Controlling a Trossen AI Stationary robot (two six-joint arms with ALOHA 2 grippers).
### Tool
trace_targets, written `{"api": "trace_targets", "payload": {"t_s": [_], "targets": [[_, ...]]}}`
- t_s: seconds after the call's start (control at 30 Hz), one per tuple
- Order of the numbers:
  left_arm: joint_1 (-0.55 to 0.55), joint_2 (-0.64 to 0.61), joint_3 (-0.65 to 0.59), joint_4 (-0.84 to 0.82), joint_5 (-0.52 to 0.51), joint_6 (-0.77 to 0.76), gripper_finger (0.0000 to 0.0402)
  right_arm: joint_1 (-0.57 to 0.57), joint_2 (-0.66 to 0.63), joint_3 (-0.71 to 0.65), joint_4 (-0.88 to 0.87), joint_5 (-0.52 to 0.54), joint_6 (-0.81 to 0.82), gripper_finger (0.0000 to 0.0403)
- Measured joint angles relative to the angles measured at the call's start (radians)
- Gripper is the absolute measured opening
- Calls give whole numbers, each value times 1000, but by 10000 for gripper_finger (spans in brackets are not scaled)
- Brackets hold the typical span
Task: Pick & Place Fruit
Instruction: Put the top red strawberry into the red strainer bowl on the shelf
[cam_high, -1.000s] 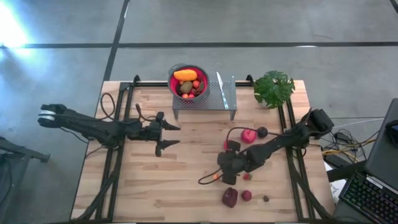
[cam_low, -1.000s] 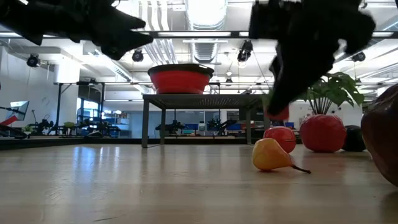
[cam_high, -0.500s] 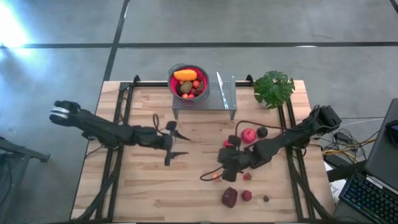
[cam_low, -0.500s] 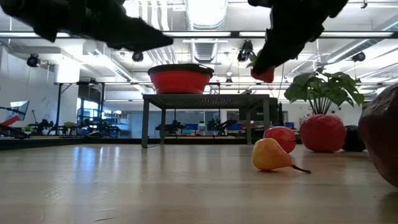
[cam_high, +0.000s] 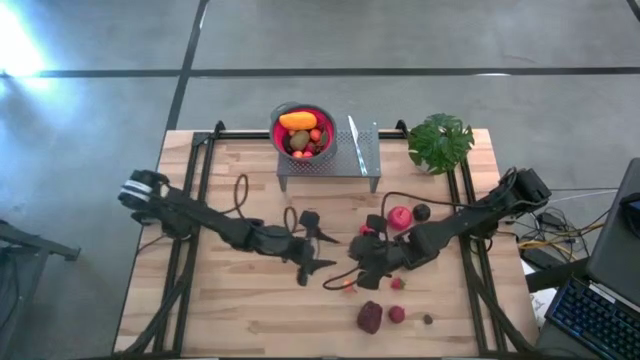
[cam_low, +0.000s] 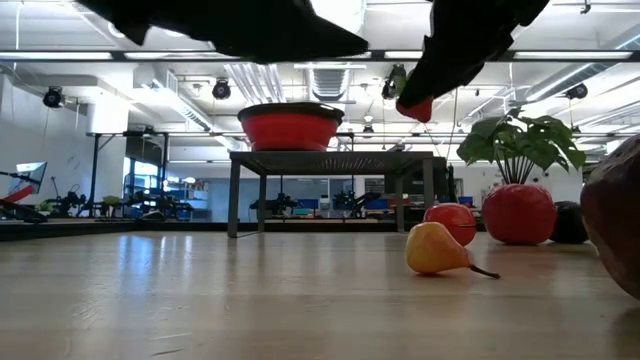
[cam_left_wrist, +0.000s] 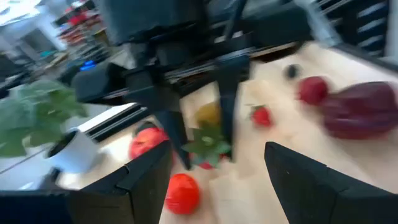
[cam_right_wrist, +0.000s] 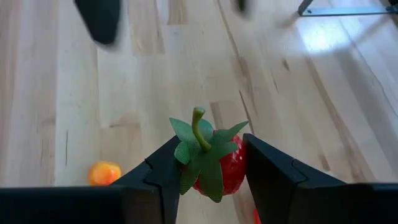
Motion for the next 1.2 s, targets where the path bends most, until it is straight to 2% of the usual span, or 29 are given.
{"api": "trace_targets", "payload": {"t_s": [0.1, 0.17, 0.73, 0.9, 1.07, 1.2], "targets": [[1, 53, 46, -8, -76, 0, 261, 0, 0, 0, 2, 0, -2, 151], [2, 77, 68, -13, -81, 0, 261, 0, 0, 0, 2, 0, -8, 151], [5, 117, 117, -14, -5, -34, 258, 0, 0, -1, 35, 0, -63, 142], [13, 117, 116, -19, 3, -51, 233, 0, 0, -1, 37, 0, -64, 142], [18, 117, 116, -21, 26, -57, 195, 0, 0, -1, 38, 0, -64, 151], [25, 117, 115, -26, 26, -59, 164, 0, 0, -1, 42, 1, -70, 143]]}}
